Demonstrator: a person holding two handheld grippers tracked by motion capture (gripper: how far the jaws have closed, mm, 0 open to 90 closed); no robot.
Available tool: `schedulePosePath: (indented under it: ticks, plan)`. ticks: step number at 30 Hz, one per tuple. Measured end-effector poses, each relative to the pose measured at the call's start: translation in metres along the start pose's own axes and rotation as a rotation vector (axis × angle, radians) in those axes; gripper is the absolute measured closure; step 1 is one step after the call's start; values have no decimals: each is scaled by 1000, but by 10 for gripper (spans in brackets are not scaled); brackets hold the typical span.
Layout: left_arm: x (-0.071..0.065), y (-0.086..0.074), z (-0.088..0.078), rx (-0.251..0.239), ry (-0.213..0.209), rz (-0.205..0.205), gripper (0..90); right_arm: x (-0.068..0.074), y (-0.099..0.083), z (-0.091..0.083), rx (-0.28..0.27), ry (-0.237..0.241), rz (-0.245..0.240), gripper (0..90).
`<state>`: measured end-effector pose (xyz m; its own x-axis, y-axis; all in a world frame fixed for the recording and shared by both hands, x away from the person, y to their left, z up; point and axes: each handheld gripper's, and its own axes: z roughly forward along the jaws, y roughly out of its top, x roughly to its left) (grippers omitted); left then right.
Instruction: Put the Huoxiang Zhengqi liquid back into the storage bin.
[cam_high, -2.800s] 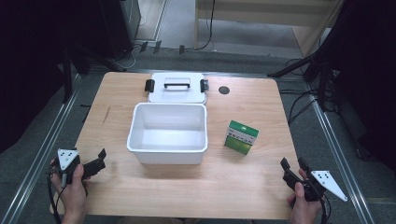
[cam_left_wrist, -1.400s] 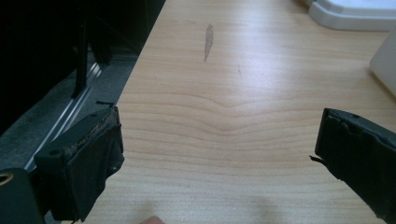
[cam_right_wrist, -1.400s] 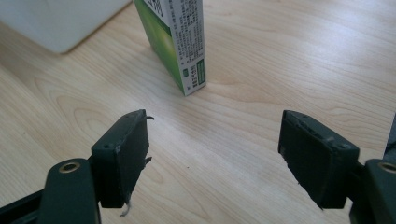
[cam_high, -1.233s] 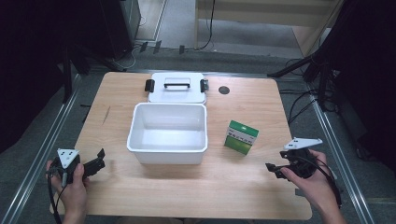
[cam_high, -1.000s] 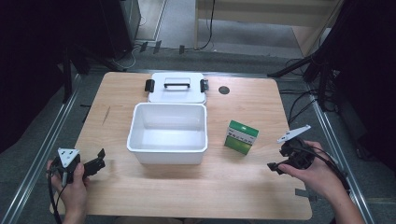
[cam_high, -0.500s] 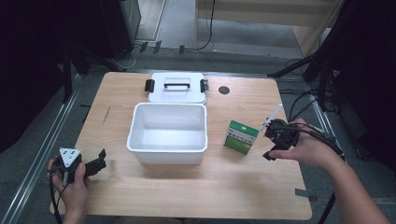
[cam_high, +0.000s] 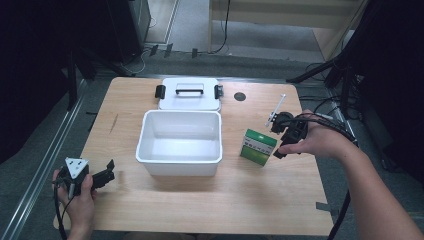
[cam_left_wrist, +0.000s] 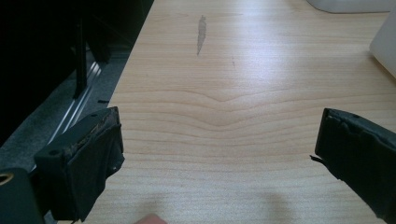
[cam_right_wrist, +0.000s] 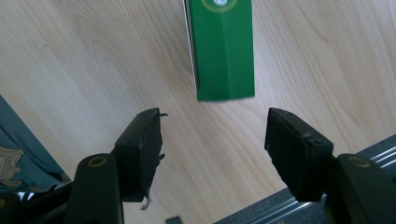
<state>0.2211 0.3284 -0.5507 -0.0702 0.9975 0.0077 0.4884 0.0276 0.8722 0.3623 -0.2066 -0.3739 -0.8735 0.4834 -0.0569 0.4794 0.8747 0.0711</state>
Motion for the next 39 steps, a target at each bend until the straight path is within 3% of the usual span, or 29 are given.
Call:
schedulePosePath:
  ticks: [6,10,13,30,39]
  plan:
    - [0,0,1,1,-3,-1,17,1,14,0,8,-5,-22,362]
    - [-1,1,2,4,-4,6,17,1,26,5,22,-25,-53,422]
    - [-1,1,2,6,-9,4,17,0,34,8,17,-35,-30,450]
    - [-1,1,2,12,-10,7,17,0,55,26,56,3,-56,555]
    - [-1,1,2,7,-8,-3,17,-1,57,32,31,3,-33,587]
